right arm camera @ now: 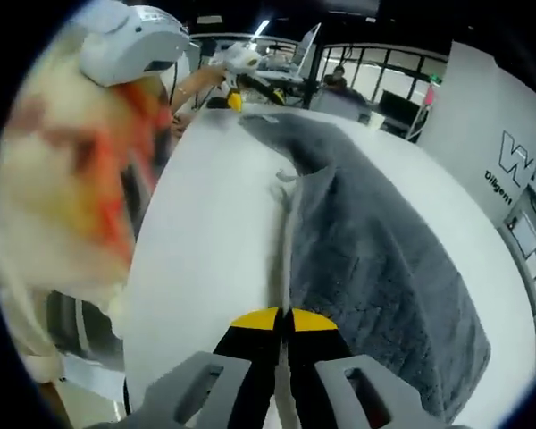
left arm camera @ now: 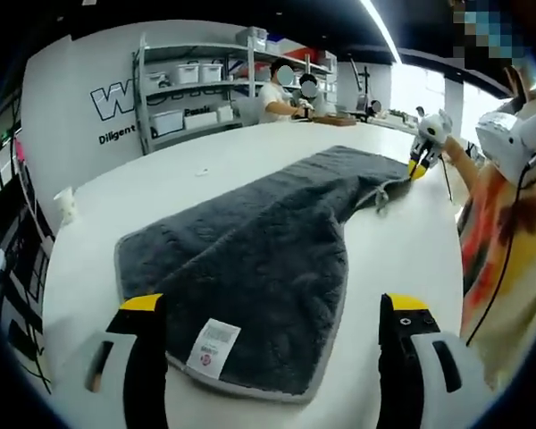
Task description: Open the folded towel by lifting each exposed corner and separating the folded layers until the towel lies flat within the target outline without major curled edges
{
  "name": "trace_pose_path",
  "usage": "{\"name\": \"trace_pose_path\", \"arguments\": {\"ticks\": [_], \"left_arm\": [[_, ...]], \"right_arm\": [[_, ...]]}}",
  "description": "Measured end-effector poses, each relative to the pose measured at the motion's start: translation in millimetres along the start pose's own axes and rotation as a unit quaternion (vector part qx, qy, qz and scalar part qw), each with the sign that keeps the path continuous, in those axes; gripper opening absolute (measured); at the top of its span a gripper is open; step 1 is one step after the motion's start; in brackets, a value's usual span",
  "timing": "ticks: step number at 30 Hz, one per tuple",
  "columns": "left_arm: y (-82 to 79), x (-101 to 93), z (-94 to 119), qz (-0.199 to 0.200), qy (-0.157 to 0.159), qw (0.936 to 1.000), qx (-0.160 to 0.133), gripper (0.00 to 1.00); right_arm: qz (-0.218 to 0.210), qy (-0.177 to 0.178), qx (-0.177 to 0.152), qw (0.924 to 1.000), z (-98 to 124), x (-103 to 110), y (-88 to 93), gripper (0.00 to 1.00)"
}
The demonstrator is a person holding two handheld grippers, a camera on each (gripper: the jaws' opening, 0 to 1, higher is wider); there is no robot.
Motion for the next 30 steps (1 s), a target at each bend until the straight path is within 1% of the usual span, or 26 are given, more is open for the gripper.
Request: {"name": "trace_pose_path", "arguments": {"ticks": [4, 10, 15, 19, 22, 24, 25, 26, 28, 30], "left_arm": [[0.6, 1.1, 1, 0.005, -0.001, 1.0, -0.004, 0.97], [0.8, 0.0, 1, 0.004, 0.002, 1.0, -0.004, 0.96], [0.2, 0.7, 1, 0.004, -0.001, 1.0, -0.007, 0.96], [-1.3, 3.8, 2, 0.009, -0.008, 0.9998, -0.017, 0.96], [-1.7, 4.0, 1, 0.013, -0.005, 0.9997, -0.021, 0.96], [-1.9, 3.6, 0, 0.014, -0.004, 0.9997, -0.021, 0.96], [-2.1, 3.5, -1, 0.015, -0.003, 0.9997, -0.021, 0.96], [-2.2, 3.6, -2, 0.016, -0.002, 0.9997, -0.021, 0.96], [-2.2, 3.3, -4, 0.018, 0.001, 0.9996, -0.02, 0.96], [-2.0, 2.1, -7, 0.018, 0.004, 0.9997, -0.017, 0.96]], "right_arm": [[-0.008, -0.019, 0.009, 0.9997, -2, 5, 6.0, 0.0], [-0.009, -0.027, 0.01, 0.9996, -2, 9, 9.3, 0.0], [0.0, -0.022, 0.007, 0.9997, -4, 11, 11.1, 0.0], [0.01, -0.016, 0.008, 0.9998, -3, 12, 10.2, 0.0], [0.004, -0.004, 0.011, 0.9999, -3, 11, 11.9, 0.08], [-0.006, -0.001, 0.008, 0.9999, -2, 12, 13.7, 0.08], [-0.016, 0.001, 0.004, 0.9999, -1, 12, 14.9, 0.1], [-0.03, 0.013, -0.005, 0.9995, 0, 11, 15.5, 0.15], [-0.044, 0.016, -0.012, 0.9988, 1, 11, 16.4, 0.25], [-0.053, 0.02, -0.015, 0.9983, 2, 11, 17.9, 0.46]]}}
Point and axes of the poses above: the point that each gripper's makers call its tool centre point, and the gripper's own axes: z roughly backward along the fingers, x roughly to its left, y roughly out of its underside, the point moved 10 cm from there along z, roughly backward along the fingers, and after that the axes turned 13 degrees about z, right-handed, at the moved point
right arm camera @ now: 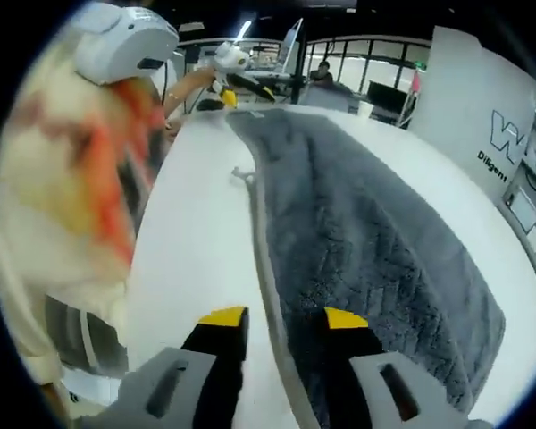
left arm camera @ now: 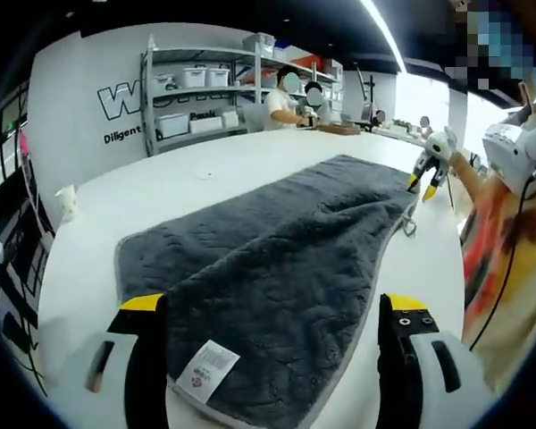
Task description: Open the folded towel by lifting each exposed corner and separating the folded layers until the towel lies flat within the target outline without major curled edges
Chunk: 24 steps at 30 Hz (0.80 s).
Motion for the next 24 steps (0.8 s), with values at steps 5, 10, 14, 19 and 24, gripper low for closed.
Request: {"name": "trace_pose_path", "arguments": {"ticks": [5, 10, 14, 19, 24], "left_arm": [[-1.0, -1.2, -6, -0.003, 0.004, 1.0, 0.005, 0.94], [-2.2, -6.8, -12, -0.004, 0.013, 0.9999, 0.01, 0.9], [-3.4, -17.7, -18, -0.03, 0.032, 0.999, 0.014, 0.9], [-8.3, -31.0, -26, -0.026, 0.052, 0.9983, 0.002, 0.87], [-8.2, -47.8, -36, -0.04, 0.063, 0.9971, 0.016, 0.81]], "right_arm": [[-0.032, 0.026, 0.009, 0.9991, 0, -5, 4.8, 0.72], [-0.066, 0.07, -0.023, 0.9951, 6, -17, 7.2, 0.92], [-0.102, 0.124, -0.041, 0.9862, 11, -33, 10.9, 0.99], [-0.123, 0.151, -0.036, 0.9802, 14, -44, 19.1, 0.99], [-0.122, 0.155, -0.035, 0.9797, 11, -45, 18.1, 0.99]]}}
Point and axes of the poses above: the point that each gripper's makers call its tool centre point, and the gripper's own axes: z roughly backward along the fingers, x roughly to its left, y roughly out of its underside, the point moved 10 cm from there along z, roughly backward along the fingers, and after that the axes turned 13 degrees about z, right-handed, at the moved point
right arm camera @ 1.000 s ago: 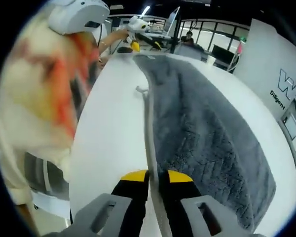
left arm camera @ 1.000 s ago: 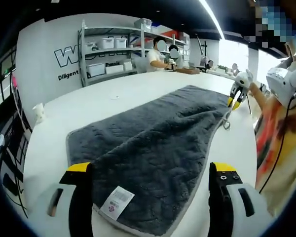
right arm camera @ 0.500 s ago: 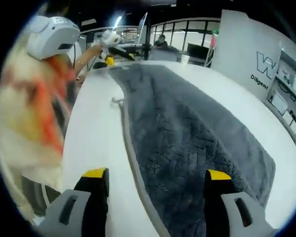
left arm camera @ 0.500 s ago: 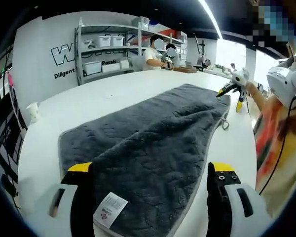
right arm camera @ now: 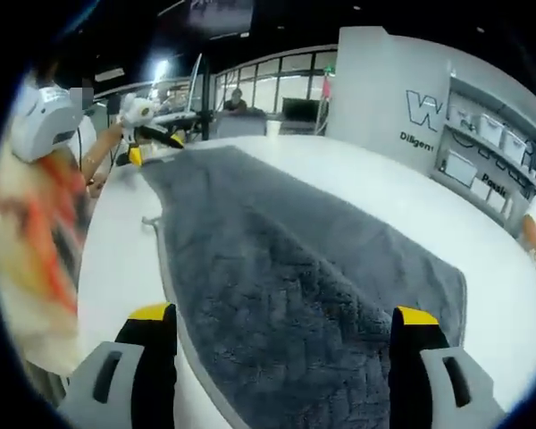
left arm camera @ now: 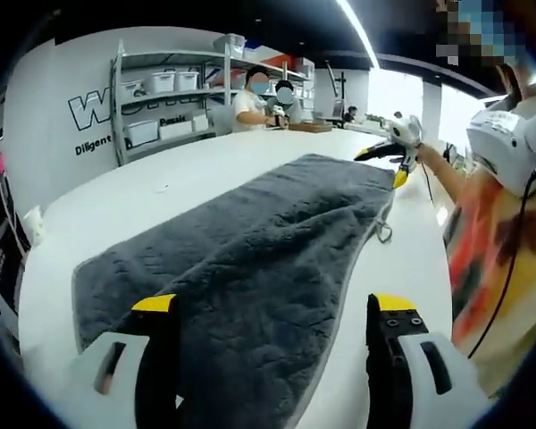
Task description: Open the folded towel by lifting each exposed corner and separating the folded layers until the towel lies flat within the target outline without major curled edges
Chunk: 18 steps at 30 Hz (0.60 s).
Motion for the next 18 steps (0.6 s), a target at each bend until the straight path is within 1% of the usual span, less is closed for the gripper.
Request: {"name": "trace_pose_path", "arguments": {"ticks": [2, 4, 5, 8, 11, 12, 15, 16, 17, 18], "left_arm": [[-0.2, -9.5, -8, 0.0, 0.023, 0.9997, 0.006, 0.74], [-1.1, -16.7, -16, 0.004, 0.043, 0.9991, 0.004, 0.67], [-0.8, -19.9, -19, 0.005, 0.053, 0.9986, 0.007, 0.62], [-1.0, -25.6, -29, 0.014, 0.064, 0.9978, 0.01, 0.48], [-0.8, -25.9, -35, 0.028, 0.06, 0.9976, 0.018, 0.32], [-0.7, -25.7, -37, 0.03, 0.058, 0.9977, 0.019, 0.29], [0.6, -24.6, -45, 0.06, 0.063, 0.996, 0.021, 0.27], [1.3, -24.6, -47, 0.062, 0.064, 0.9958, 0.022, 0.26], [3.1, -25.4, -50, 0.064, 0.065, 0.9955, 0.027, 0.23], [6.3, -26.2, -53, 0.059, 0.063, 0.9953, 0.044, 0.22]], "right_arm": [[0.002, -0.003, 0.001, 1.0, -1, 0, -0.7, 0.99], [0.006, -0.009, 0.007, 0.9999, -3, 1, -1.0, 0.99], [0.007, -0.011, 0.01, 0.9999, -4, 1, -0.9, 0.99], [0.011, -0.009, 0.011, 0.9998, -6, 1, -1.2, 0.99], [0.011, -0.009, 0.009, 0.9999, -6, 2, -1.3, 0.99], [0.012, -0.008, 0.009, 0.9999, -6, 2, -1.3, 0.99], [0.01, -0.009, 0.005, 0.9999, -4, 2, -1.1, 0.99], [0.008, -0.012, -0.001, 0.9999, -4, 3, -1.4, 0.99], [0.005, -0.014, -0.006, 0.9999, -3, 3, -1.7, 0.99], [0.001, -0.015, -0.01, 0.9998, -3, 4, -2.0, 0.99]]}}
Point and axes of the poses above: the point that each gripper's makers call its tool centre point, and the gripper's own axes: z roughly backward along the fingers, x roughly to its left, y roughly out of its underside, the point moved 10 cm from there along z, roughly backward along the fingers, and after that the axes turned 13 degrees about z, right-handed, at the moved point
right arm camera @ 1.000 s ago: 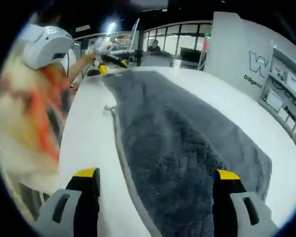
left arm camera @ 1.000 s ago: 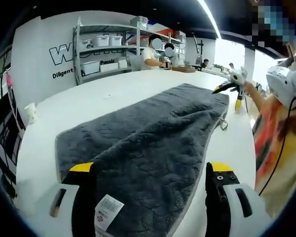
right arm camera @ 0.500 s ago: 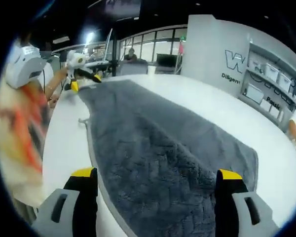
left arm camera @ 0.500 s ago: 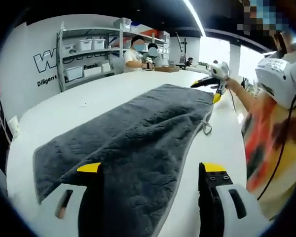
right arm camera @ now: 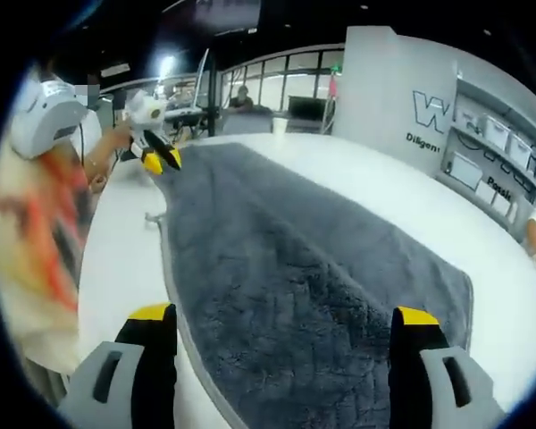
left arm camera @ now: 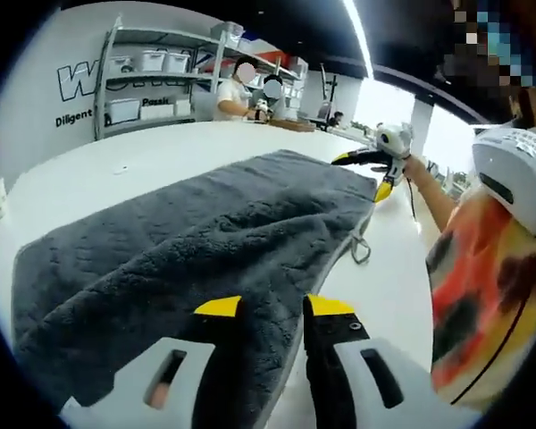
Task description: Open the folded towel by lifting each exposed corner and separating the folded layers until the towel lies flat within the target outline without major curled edges
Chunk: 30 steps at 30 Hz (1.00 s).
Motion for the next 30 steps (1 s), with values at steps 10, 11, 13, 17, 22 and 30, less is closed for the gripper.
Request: {"name": "trace_pose_path", "arguments": {"ticks": [10, 11, 13, 17, 22, 30], "left_arm": [[3.8, 0.1, -1, 0.001, -0.029, 0.9993, 0.022, 0.04], [4.3, -0.8, -1, 0.0, -0.029, 0.9993, 0.025, 0.04], [6.2, -3.7, 2, -0.005, -0.03, 0.999, 0.033, 0.04], [9.3, -8.4, 5, -0.01, -0.028, 0.9985, 0.046, 0.04], [13.0, -14.8, 9, -0.009, -0.023, 0.9976, 0.065, 0.04], [17.2, -20.3, 15, -0.014, -0.019, 0.9961, 0.085, 0.04]], "right_arm": [[0.011, 0.002, 0.009, 0.9999, 2, 2, 1.6, 0.99], [0.013, 0.002, 0.009, 0.9999, 1, 2, 1.5, 0.99], [0.013, -0.001, 0.01, 0.9999, 0, 3, 1.6, 0.99], [0.015, -0.003, 0.016, 0.9998, -2, 3, 3.2, 0.99], [0.021, -0.012, 0.024, 0.9994, -2, 5, 3.9, 0.99], [0.027, -0.012, 0.03, 0.9991, 0, 6, 5.1, 0.99]]}}
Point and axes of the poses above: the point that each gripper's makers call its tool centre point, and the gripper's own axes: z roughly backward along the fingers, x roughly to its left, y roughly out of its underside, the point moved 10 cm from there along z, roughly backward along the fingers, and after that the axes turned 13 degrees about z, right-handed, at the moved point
